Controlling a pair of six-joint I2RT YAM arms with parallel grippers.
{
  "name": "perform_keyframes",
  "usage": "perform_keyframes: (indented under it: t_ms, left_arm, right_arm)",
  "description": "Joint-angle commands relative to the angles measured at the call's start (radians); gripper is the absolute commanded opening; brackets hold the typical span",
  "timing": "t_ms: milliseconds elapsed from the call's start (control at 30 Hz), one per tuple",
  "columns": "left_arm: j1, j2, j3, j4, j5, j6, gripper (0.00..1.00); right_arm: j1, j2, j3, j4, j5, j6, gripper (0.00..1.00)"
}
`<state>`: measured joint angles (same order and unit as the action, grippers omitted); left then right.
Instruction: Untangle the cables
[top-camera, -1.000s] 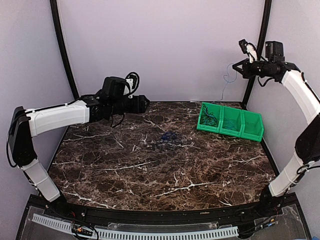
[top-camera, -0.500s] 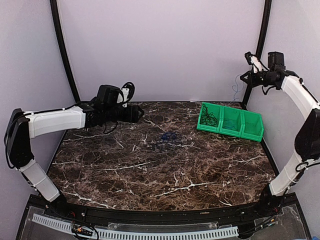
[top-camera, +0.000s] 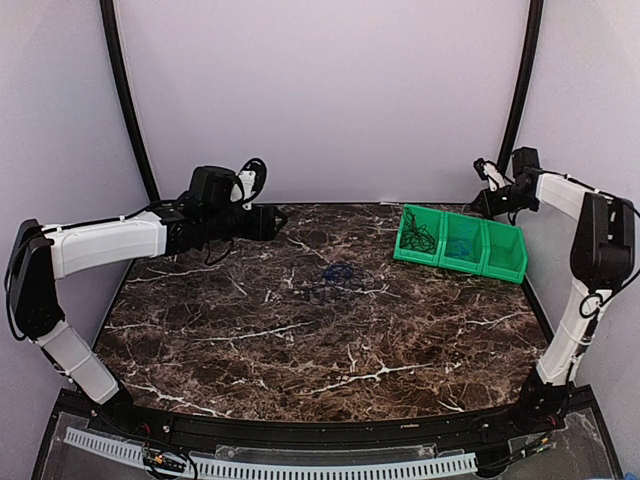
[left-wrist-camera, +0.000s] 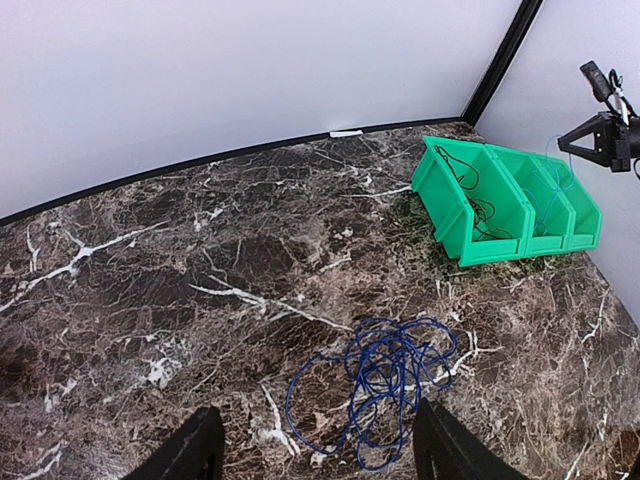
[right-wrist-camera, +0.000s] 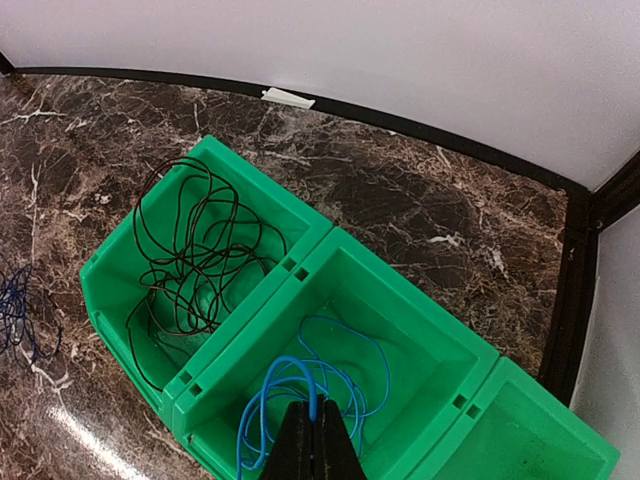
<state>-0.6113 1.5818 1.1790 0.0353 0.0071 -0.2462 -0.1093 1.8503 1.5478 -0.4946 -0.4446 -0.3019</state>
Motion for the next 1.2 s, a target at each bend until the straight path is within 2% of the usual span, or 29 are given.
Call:
perform_keyframes:
  t_ms: [0,300,400,500,667,833,1033,1167]
  left_arm:
    - [-0.002,-0.026,-0.011,0.014,0.006,0.012,0.68]
    - [-0.002,-0.025,-0.019,0.022,0.005,0.004,0.68]
    - [-0.002,-0.022,-0.018,0.022,0.007,0.001,0.67]
    - [-0.002,-0.019,-0.017,0.019,0.009,-0.002,0.68]
    - [-0.002,-0.009,-0.018,0.020,0.017,-0.008,0.68]
    - [-0.002,0.009,-0.016,0.019,0.037,-0.020,0.68]
    - [-0.002,0.053,-0.013,0.016,0.083,-0.053,0.66]
    - [-0.002,0.106,-0.002,-0.002,0.085,-0.078,0.63]
  right_arm:
    - [-0.001,0.055,0.017,0.015,0.007,-0.009,0.00]
    - [0.000,0.205,0.097,-0.047,0.046,-0.006,0.02]
    - [0.000,0.216,0.118,-0.076,0.074,-0.001,0.18]
    - [0.000,0.157,0.089,-0.053,0.094,0.006,0.32]
    - [0.008,0.029,0.041,-0.023,0.123,0.005,0.43]
    - [0.069,-0.068,-0.001,0.000,0.182,-0.024,0.45]
    - [0.258,-0.128,-0.006,-0.008,0.114,-0.135,0.45]
    - [0.394,-0.104,0.028,-0.051,0.020,-0.200,0.43]
